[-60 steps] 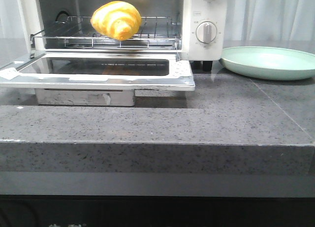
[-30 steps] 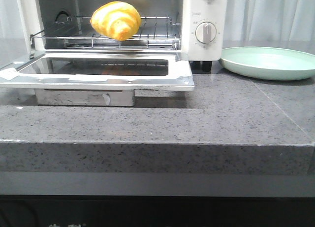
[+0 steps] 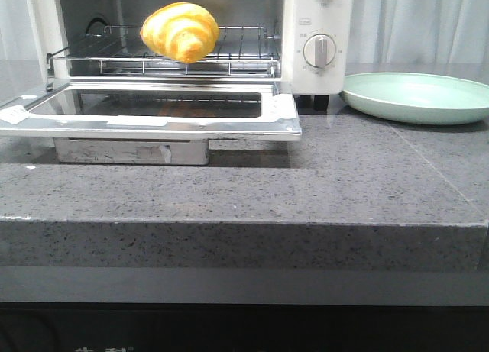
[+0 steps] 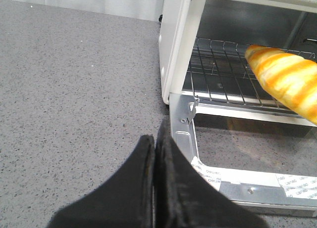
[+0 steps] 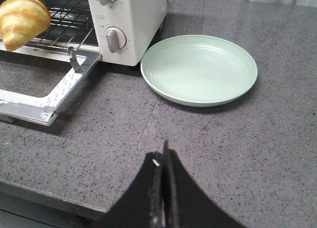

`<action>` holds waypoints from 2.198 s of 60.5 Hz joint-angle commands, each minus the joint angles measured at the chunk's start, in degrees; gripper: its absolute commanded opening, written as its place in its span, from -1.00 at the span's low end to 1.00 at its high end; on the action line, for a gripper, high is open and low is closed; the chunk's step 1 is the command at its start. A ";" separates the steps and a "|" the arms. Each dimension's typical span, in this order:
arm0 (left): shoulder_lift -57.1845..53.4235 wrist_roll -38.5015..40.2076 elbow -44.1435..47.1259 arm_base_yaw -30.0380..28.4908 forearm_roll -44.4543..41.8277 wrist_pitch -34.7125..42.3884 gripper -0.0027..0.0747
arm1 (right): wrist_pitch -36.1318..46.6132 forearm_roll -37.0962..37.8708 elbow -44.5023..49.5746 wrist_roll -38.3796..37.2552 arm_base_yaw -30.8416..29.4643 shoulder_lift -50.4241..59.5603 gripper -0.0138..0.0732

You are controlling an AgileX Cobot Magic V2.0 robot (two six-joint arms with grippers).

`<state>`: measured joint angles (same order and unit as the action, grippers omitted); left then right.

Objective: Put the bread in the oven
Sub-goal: 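Withdraw the right gripper out of the oven toward the plate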

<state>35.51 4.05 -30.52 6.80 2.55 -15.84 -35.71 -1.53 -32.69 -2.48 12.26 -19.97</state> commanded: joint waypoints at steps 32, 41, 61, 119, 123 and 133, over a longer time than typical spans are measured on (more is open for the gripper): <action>-0.10 0.55 -1.69 -0.27 0.43 4.65 -0.98 | -0.36 0.12 -0.93 0.56 -0.36 3.47 -0.84; -1.50 0.55 -0.03 -0.27 0.32 5.60 -0.98 | -0.36 0.12 -0.93 0.56 -0.36 3.47 -0.84; -22.25 0.55 16.45 -1.22 0.32 5.30 -0.98 | -0.35 -0.02 -0.93 0.56 -0.36 3.47 -0.84; -36.75 0.55 31.10 -5.74 -0.60 8.31 -0.98 | -0.37 -0.02 -0.93 0.56 -0.36 3.42 -0.84; -36.75 0.55 31.10 -5.74 -0.60 8.31 -0.98 | -0.37 -0.02 -0.93 0.56 -0.36 3.42 -0.84; -36.75 0.55 31.10 -5.74 -0.60 8.31 -0.98 | -0.37 -0.02 -0.93 0.56 -0.36 3.42 -0.84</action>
<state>-0.23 4.05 0.14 1.10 1.95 -12.14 -40.00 -1.74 -32.24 -2.37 12.26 -16.09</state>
